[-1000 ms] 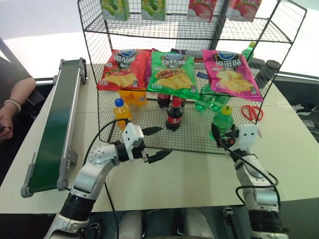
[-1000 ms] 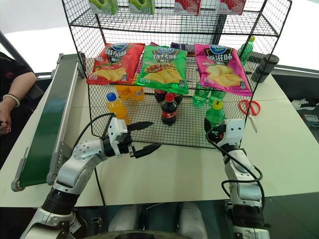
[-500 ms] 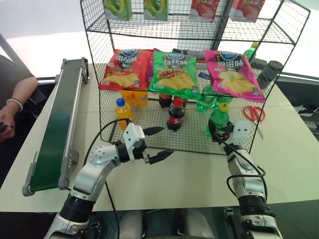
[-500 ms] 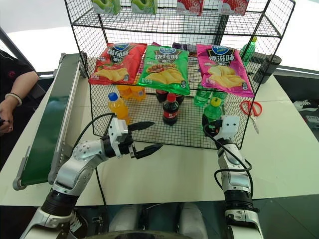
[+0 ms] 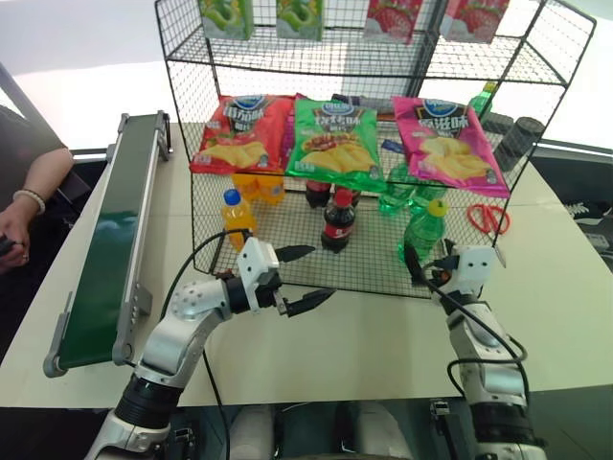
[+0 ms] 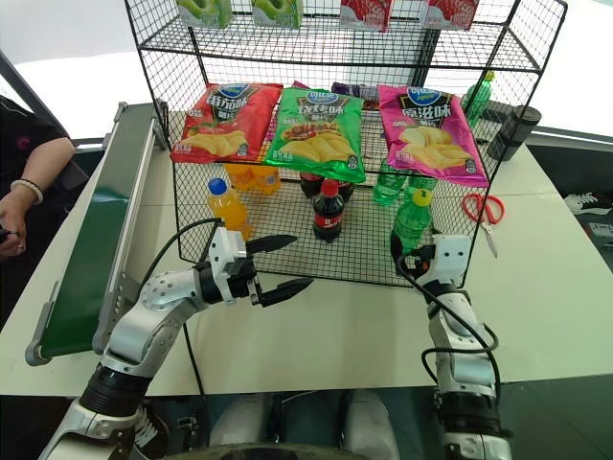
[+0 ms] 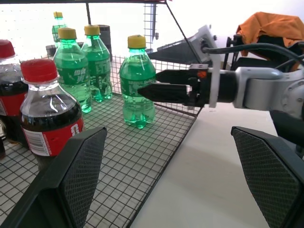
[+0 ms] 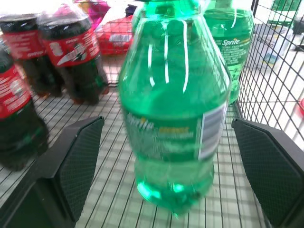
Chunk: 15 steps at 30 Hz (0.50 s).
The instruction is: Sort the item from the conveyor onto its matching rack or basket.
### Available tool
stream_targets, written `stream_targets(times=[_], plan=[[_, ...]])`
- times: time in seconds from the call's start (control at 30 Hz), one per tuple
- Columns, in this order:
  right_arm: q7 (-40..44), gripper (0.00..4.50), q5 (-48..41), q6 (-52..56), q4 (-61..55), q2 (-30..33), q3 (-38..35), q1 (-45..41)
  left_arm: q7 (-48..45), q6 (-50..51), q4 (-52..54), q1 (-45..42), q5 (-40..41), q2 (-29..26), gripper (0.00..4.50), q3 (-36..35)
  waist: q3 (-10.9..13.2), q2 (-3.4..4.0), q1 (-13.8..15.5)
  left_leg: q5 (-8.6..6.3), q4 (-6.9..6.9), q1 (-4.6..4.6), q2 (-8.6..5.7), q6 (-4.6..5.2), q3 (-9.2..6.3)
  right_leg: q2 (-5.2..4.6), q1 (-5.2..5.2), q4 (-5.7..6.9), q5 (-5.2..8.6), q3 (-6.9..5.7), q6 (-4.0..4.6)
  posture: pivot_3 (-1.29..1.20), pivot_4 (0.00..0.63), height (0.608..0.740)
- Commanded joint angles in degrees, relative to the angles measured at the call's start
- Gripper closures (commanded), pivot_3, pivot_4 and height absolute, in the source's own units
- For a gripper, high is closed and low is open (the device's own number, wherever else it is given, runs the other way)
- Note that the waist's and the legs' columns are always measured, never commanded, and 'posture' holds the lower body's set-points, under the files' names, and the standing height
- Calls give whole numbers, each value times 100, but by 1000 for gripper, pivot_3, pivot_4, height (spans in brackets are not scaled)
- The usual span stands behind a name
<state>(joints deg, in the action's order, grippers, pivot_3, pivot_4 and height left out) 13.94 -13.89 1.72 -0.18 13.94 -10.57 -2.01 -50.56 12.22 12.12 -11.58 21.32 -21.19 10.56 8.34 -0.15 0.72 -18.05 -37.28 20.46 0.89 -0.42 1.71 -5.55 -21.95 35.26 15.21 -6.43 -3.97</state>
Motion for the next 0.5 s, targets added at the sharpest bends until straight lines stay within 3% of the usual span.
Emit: stream_targets(times=[0.03, 0.3, 0.5], plan=[[39, 19, -33, 169, -822, 137, -65, 235, 107, 44, 30, -52, -19, -15, 0, -79, 0, 0, 0, 0, 0, 0, 0, 0, 0, 0, 0, 0, 0, 0, 0, 0, 150, 730], [686, 19, -402, 855, -2489, 699, -79, 1358, 237, 38, -83, 266, -235, -675, 0, -569, -3, 4, 0, -2, 3, -2, 2, 3, -1, 2, -1, -1, 0, 1, 0, 0, 150, 730], [1375, 19, -1046, 1064, -3110, 1170, -425, 2062, 44, -123, -136, 593, -209, -1146, 0, -923, -5, 3, 22, -4, -1, 0, 2, 6, -2, -1, -1, -2, 1, 0, 1, 0, 150, 730]])
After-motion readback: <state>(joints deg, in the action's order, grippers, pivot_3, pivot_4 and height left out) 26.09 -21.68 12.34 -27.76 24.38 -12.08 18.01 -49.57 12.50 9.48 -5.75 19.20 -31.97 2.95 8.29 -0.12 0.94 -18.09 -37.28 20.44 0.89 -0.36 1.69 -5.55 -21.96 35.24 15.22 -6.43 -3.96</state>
